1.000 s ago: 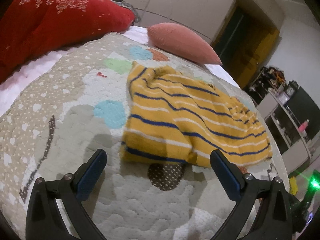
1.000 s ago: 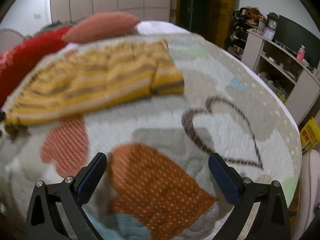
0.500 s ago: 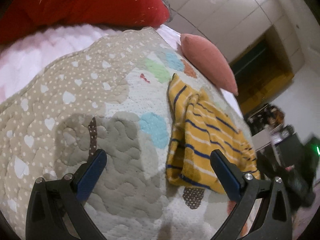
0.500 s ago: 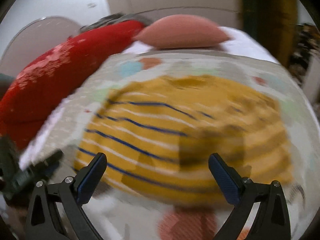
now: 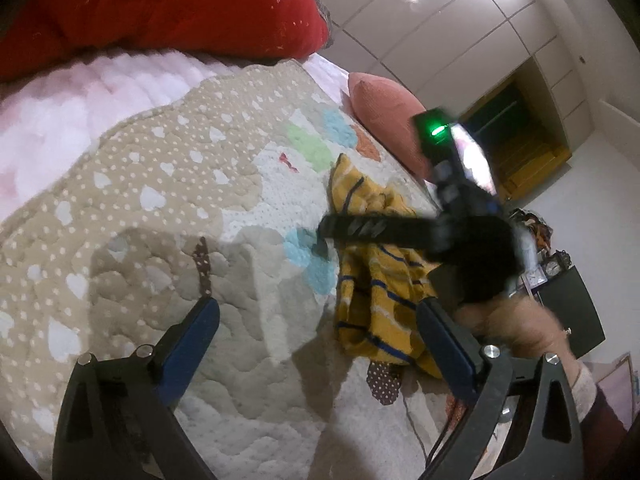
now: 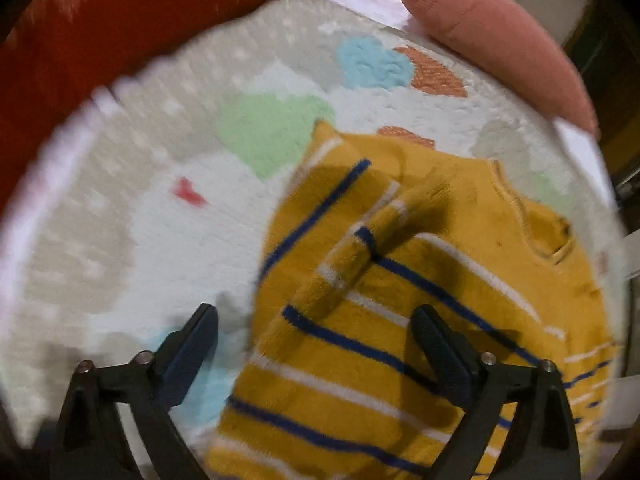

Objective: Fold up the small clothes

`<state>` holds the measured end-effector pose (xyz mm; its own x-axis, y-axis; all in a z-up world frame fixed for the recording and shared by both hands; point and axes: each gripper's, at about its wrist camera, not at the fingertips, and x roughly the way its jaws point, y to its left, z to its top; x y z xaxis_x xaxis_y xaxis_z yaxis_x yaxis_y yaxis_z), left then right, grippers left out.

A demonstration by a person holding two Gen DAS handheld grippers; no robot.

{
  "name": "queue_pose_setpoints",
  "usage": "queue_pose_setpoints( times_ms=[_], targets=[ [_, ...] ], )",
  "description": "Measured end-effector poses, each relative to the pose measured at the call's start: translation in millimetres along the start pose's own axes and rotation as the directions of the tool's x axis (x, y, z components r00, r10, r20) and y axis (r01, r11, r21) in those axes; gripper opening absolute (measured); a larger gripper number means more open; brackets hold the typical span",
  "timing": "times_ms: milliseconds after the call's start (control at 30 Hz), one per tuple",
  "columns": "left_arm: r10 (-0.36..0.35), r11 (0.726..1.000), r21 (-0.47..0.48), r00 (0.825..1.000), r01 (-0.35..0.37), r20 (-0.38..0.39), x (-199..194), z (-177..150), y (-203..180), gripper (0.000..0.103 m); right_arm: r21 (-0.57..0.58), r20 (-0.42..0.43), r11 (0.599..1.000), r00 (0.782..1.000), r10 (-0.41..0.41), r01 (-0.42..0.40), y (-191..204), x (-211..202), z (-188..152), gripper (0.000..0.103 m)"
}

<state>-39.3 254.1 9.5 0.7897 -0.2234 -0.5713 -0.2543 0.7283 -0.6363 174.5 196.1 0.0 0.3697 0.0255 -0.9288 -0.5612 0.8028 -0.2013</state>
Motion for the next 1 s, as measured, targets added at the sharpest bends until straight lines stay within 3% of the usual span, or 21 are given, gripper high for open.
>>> queue_pose_setpoints(
  times_ms=[67,100,133,167,233,400,600,700,733,833,900,933,1000],
  targets=[
    [0.001,1.0,-0.007,1.0,-0.001,0.009,-4.0,1.3,1.8,0.099,-0.042,0.028,0.997,0.997,-0.068,0.069,10.2,1.8,-7.6,0.087],
    [0.001,1.0,-0.012,1.0,-0.001,0.012,-5.5,1.9,2.5,0.099,-0.06,0.052,0.994,0.995,-0.084,0.088,12.9,-2.1,-12.5,0.07],
    [0.001,1.0,-0.018,1.0,-0.001,0.016,-6.4,2.5,2.5,0.099,-0.075,0.079,0.992,0.992,-0.098,0.103,16.3,-7.1,-15.8,0.04],
    [0.0,1.0,-0.025,1.0,0.0,0.019,-7.1,3.3,2.7,0.099,-0.078,0.093,0.989,0.989,-0.117,0.125,16.8,-11.6,-18.5,0.031],
    [0.005,1.0,-0.031,0.999,-0.004,0.039,-10.0,1.9,-0.4,0.099,-0.049,0.106,0.995,0.991,-0.084,0.09,9.1,-20.2,-22.0,0.015],
    [0.054,0.997,0.045,0.992,-0.059,0.115,-21.4,-5.3,-22.3,0.099,0.096,0.207,0.994,0.978,0.023,-0.043,-45.7,-61.9,-31.9,0.013],
    [0.08,0.99,0.116,0.995,-0.086,0.056,-27.2,-23.3,-53.8,0.099,0.303,0.333,0.939,0.941,0.056,-0.163,-172.4,-108.3,-70.3,0.012],
    [0.129,0.974,0.184,0.991,-0.132,0.025,-23.4,-34.0,-71.9,0.099,0.437,0.355,0.875,0.934,0.044,-0.208,-248.2,-110.0,-110.1,0.012],
    [0.145,0.967,0.207,0.989,-0.146,0.021,-21.3,-37.0,-79.0,0.099,0.499,0.355,0.834,0.933,0.051,-0.236,-279.8,-101.5,-129.0,0.012],
    [0.172,0.954,0.249,0.985,-0.167,0.003,-14.5,-44.8,-96.4,0.099,0.617,0.341,0.744,0.939,0.039,-0.255,-338.9,-76.3,-169.8,0.012],
    [0.173,0.947,0.28,0.985,-0.161,-0.021,-7.4,-50.4,-112.3,0.099,0.659,0.329,0.706,0.943,0.042,-0.261,-359.9,-59.5,-189.8,0.012],
    [0.172,0.944,0.289,0.985,-0.156,-0.029,-5.4,-52.1,-117.0,0.099,0.673,0.344,0.672,0.935,0.084,-0.308,-370.5,-47.3,-202.1,0.013],
    [0.172,0.938,0.314,0.984,-0.149,-0.047,-0.7,-56.6,-130.2,0.099,0.662,0.408,0.625,0.899,0.161,-0.413,-382.1,-38.1,-214.1,0.014]
  ],
)
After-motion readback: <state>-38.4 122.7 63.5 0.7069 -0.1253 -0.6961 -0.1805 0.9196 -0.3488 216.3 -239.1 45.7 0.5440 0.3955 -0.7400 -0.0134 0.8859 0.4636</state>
